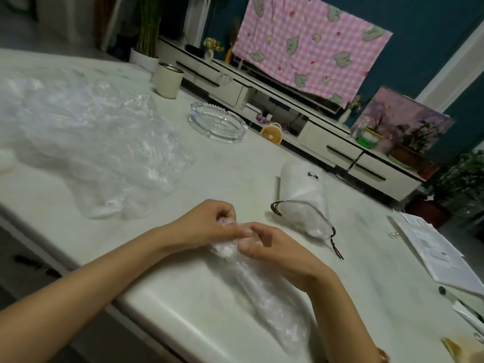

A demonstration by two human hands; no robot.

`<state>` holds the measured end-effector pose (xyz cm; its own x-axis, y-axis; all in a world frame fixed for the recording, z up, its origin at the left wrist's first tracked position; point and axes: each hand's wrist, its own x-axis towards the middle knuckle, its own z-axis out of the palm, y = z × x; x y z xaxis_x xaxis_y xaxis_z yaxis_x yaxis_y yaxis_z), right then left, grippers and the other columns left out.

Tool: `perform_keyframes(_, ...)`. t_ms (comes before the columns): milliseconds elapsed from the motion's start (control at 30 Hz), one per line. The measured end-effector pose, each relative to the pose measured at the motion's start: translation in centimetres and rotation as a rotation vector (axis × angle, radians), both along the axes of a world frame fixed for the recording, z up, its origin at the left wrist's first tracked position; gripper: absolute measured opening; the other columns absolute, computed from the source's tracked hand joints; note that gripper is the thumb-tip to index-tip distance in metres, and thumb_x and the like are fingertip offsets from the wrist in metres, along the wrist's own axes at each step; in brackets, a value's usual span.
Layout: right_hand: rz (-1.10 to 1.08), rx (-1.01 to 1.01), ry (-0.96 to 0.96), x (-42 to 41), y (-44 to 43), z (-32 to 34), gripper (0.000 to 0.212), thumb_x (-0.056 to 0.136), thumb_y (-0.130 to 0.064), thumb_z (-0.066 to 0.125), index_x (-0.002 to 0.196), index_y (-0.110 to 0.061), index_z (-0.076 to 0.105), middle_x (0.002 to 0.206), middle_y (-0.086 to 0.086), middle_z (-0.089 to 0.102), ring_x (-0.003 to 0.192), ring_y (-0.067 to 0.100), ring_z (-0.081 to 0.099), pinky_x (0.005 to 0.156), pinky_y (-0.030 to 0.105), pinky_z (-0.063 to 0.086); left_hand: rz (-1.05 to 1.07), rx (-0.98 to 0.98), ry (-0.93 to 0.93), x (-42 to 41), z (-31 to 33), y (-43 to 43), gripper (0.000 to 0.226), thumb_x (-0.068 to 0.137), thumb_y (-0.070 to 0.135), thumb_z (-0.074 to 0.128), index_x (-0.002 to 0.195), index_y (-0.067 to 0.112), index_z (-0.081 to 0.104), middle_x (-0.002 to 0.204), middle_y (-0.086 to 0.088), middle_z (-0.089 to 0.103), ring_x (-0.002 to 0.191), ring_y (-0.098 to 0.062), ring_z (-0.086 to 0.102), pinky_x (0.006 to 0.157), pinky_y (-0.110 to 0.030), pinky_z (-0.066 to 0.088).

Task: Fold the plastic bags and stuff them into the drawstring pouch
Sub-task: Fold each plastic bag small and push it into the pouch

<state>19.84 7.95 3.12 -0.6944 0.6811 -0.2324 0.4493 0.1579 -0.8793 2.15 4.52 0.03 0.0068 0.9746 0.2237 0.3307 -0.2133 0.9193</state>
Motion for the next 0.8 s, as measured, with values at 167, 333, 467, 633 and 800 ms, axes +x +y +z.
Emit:
perform_keyframes(167,-0.143,-0.026,0.041,0.4,1.6,-1.2,0.038,0.077,-0.031,0.075,0.083,0.002,0.058,0.074,0.011,0.056,0.067,0.022,0.05,0.064,0.035,0.041,0.32,-0.032,-0.102,-0.7,0.6,3.1,0.029,0.077,0.031,0.074,0.066,0.014,0.054,0.039,0.01,0.043,0.034,-0.002,0.036,0.039,-0.011,0.029)
perform_keyframes(333,-0.415,-0.054,0.272,0.0,1.6,-1.7,0.022,0.089,-0.02,0.064,0.093,0.001,0.065,0.08,0.014,0.065,0.074,0.024,0.058,0.069,0.035,0.047,0.181,-0.218,-0.724,1.3,0.9,2.9,0.045,0.078,0.049,0.066,0.092,0.007,0.057,0.078,-0.007,0.061,0.069,-0.015,0.06,0.063,-0.025,0.054)
perform_keyframes(467,-0.425,-0.061,0.315,-0.6,2.0,-1.3,0.025,0.089,-0.02,0.062,0.104,0.0,0.065,0.098,0.02,0.071,0.09,0.032,0.068,0.081,0.04,0.054,0.108,-0.244,-0.5,3.2,0.5,2.1,0.025,0.087,0.022,0.065,0.07,0.009,0.054,0.053,0.005,0.058,0.049,-0.005,0.058,0.05,-0.021,0.051)
perform_keyframes(633,-0.325,-0.198,0.38,-0.1,2.5,-0.5,0.028,0.084,-0.012,0.063,0.11,-0.001,0.062,0.101,0.018,0.07,0.091,0.029,0.068,0.082,0.037,0.054,0.152,-0.208,-0.358,3.1,0.2,2.2,0.016,0.088,0.02,0.065,0.078,0.008,0.061,0.047,0.01,0.05,0.039,0.0,0.046,0.038,-0.014,0.035)
perform_keyframes(800,-0.351,-0.141,0.425,0.0,2.8,-0.9,0.026,0.085,0.008,0.052,0.083,-0.01,0.071,0.083,0.009,0.069,0.078,0.021,0.064,0.076,0.032,0.051,0.095,-0.269,-0.472,3.2,0.1,2.6,0.008,0.09,0.007,0.057,0.09,0.002,0.064,0.054,0.005,0.053,0.04,-0.003,0.044,0.037,-0.012,0.033)
